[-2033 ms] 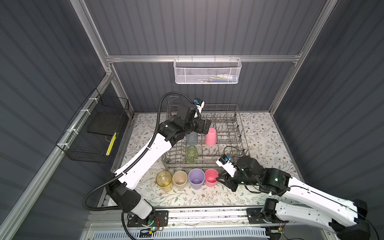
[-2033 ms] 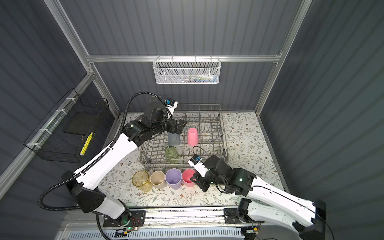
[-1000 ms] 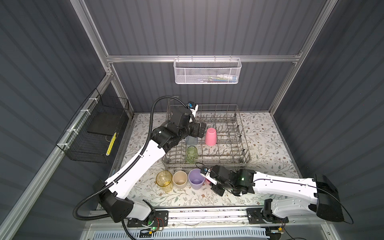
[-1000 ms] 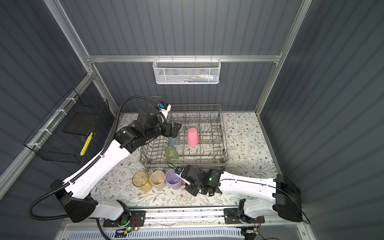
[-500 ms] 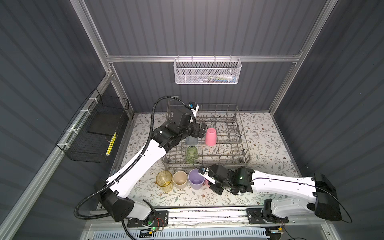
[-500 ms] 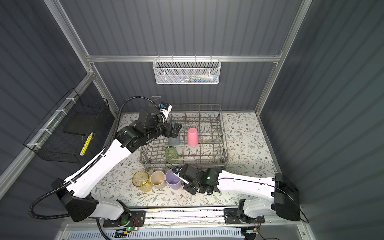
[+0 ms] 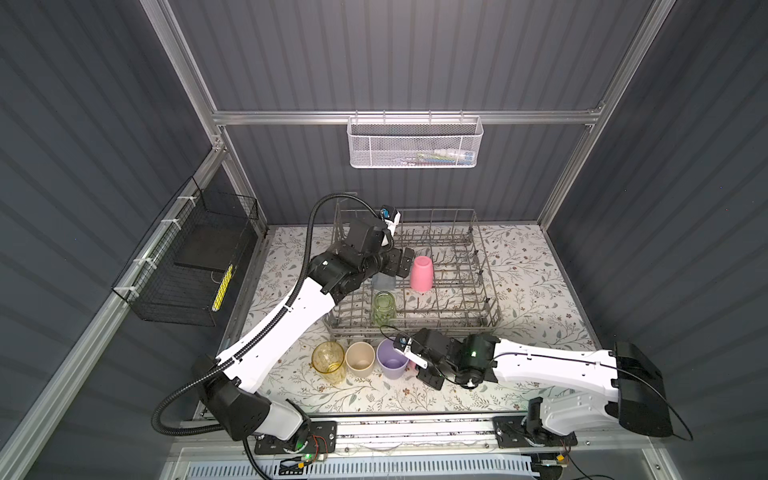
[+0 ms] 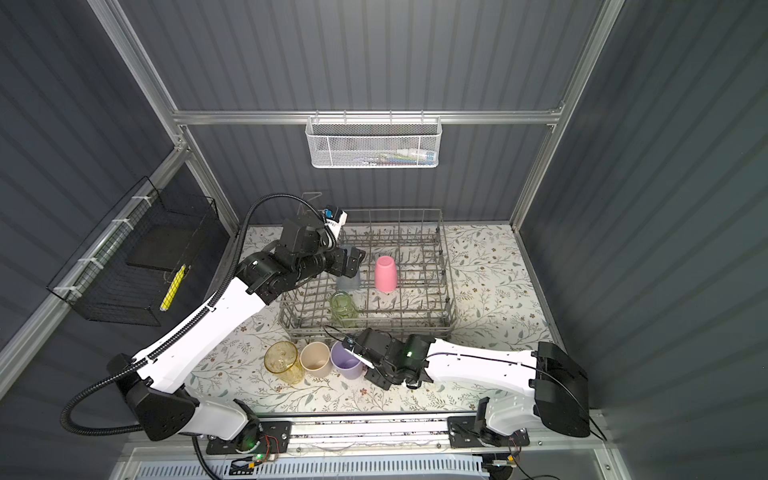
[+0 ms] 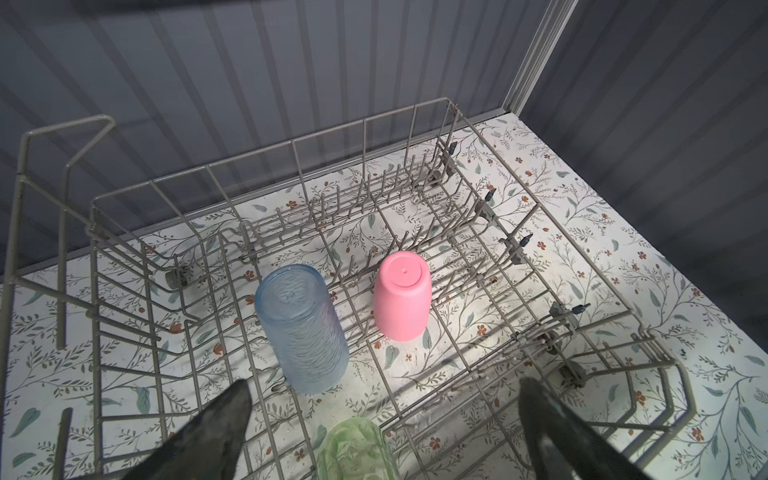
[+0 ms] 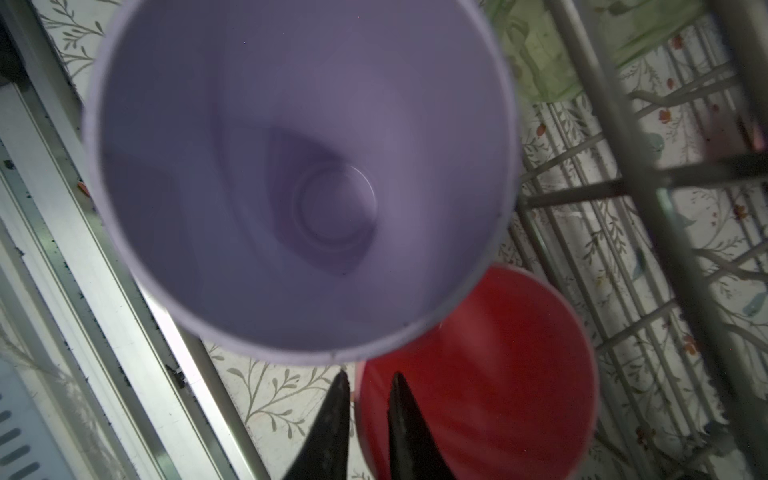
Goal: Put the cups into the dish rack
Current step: 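Lower the right gripper into the end pink cup and grasp its rim, then lift the second pink cup over the rack toward the left gripper with the right gripper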
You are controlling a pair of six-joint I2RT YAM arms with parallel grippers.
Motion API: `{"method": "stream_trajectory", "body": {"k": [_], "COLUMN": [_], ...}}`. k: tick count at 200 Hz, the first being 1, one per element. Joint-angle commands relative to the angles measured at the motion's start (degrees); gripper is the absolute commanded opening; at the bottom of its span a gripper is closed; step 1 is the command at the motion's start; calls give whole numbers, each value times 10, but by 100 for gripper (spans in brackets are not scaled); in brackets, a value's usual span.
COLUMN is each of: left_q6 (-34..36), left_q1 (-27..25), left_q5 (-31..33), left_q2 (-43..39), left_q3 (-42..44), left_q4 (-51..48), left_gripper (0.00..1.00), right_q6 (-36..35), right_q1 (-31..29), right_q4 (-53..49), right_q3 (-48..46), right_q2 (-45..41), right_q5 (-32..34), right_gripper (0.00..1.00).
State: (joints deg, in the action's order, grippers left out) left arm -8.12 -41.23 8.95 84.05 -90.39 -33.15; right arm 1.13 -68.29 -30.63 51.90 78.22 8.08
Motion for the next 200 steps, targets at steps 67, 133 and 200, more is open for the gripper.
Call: {"method": "stream_trajectory", "body": {"k": [67, 133, 200], "left_q6": [29, 33, 33], "left_q1": [0, -1, 0], "left_q5": [-24, -32, -60], "left_q2": [33, 35, 22], "left_q3": [-20, -17, -4], "left_q4": [27, 32, 63], "left_gripper": [100, 100, 100], "right_q6": [16, 41, 54], "right_q1": [7, 7, 57], "right_q4": [-44, -114, -142], "right_q3": [30, 53, 119], "right_q2": [18, -49, -266], "right_q5": [-29, -35, -82], "right_gripper": [3, 0, 0]}}
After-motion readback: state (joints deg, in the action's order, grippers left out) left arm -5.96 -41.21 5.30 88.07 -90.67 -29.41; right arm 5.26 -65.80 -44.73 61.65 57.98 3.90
